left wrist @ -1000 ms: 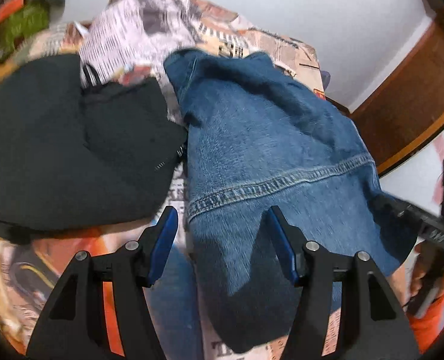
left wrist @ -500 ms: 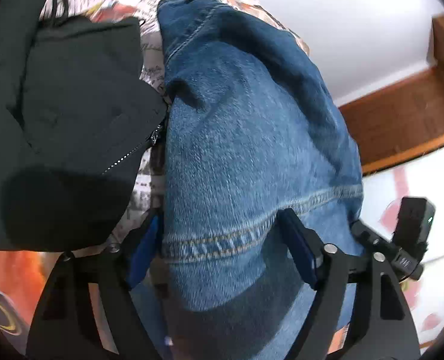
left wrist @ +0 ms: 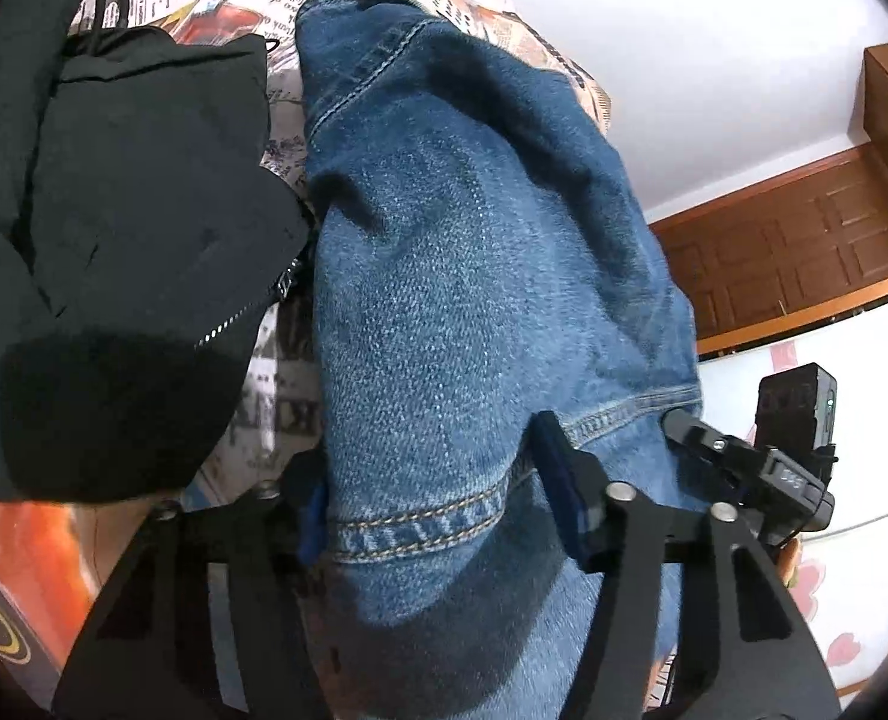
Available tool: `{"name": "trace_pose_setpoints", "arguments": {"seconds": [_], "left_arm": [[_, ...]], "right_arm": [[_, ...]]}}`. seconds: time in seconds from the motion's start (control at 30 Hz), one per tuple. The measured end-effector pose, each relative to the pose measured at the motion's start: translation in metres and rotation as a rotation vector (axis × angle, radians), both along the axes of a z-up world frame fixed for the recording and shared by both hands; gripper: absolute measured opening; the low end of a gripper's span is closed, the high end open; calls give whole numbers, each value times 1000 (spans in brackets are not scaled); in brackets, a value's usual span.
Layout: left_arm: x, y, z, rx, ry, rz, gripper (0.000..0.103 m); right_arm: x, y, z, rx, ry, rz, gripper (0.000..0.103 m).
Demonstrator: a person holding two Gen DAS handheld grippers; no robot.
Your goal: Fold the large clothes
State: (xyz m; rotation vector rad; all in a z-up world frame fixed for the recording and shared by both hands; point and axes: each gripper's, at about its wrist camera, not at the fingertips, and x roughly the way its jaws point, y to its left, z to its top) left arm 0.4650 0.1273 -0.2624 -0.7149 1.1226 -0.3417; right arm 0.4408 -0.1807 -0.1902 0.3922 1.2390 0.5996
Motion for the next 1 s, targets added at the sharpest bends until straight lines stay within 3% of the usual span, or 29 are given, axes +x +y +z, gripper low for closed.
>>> {"name": "trace_pose_setpoints", "arguments": {"seconds": [0.1, 0.23, 0.47, 0.73, 0.9, 1.0], "left_arm": [[-9, 3, 12, -9, -5, -26, 45], [-32, 7, 35, -13, -48, -44, 38], [-61, 21, 102, 102, -179, -69, 36], [-103, 79, 178, 158, -323, 29, 35], [-127, 140, 208, 186, -377, 119, 35], [-131, 168, 212, 206, -386, 165, 35]], "right_arm": [[-12, 0, 10, 3, -14, 2, 32], [-37, 4, 33, 21, -52, 12, 25], [-63, 30, 83, 21, -137, 72, 22], [-66, 90, 133, 59, -253, 131, 22], [-62, 145, 153, 89, -326, 195, 22], [-51, 178, 155, 109, -343, 234, 22]]}}
